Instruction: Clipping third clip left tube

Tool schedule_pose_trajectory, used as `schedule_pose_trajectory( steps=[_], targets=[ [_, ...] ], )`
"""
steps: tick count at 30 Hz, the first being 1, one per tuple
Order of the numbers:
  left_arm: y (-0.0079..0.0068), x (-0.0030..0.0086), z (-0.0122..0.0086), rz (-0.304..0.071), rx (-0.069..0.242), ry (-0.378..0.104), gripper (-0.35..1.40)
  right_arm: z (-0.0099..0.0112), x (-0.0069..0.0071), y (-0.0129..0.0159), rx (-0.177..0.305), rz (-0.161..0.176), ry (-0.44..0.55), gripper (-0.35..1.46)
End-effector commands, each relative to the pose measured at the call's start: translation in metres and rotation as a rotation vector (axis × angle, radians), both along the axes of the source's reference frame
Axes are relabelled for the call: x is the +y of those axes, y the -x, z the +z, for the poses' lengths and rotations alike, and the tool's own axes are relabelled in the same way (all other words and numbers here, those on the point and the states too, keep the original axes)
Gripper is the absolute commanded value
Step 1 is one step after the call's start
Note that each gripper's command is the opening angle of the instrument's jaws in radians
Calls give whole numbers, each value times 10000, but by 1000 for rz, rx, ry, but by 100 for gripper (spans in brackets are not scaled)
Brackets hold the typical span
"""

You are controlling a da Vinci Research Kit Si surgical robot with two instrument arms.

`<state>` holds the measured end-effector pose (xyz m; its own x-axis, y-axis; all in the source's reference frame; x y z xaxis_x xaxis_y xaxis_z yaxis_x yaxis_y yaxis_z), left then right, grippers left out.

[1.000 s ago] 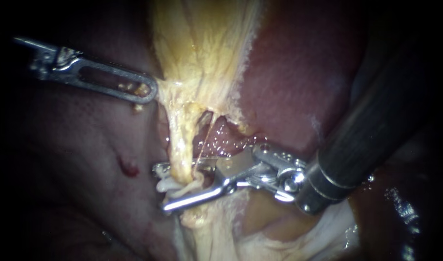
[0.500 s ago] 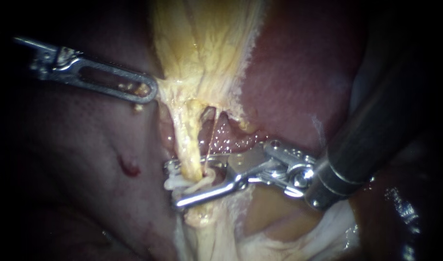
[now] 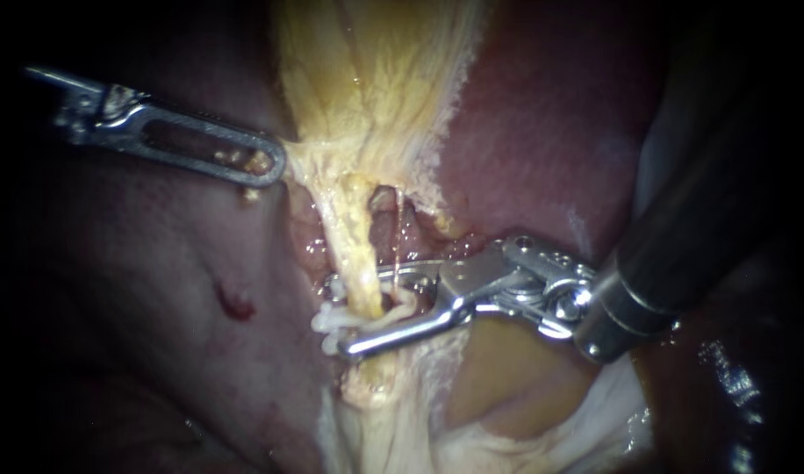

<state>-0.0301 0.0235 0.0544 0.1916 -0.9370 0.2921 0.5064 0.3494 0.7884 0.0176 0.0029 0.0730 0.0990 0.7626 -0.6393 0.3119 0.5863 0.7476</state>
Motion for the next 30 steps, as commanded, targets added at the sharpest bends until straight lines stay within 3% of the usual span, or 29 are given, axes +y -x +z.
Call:
schedule_pose_trajectory(
  steps=[1, 24, 30],
  targets=[
    [0, 0, 0, 0, 0, 0, -35, 0, 0, 1, -3, 3, 1, 49],
    [0, 0, 0, 0, 0, 0, -35, 6, 13, 65, -138, 28, 79, 49],
    [0, 0, 0, 0, 0, 0, -35, 9, 13, 76, -148, 33, 76, 49]
  ],
)
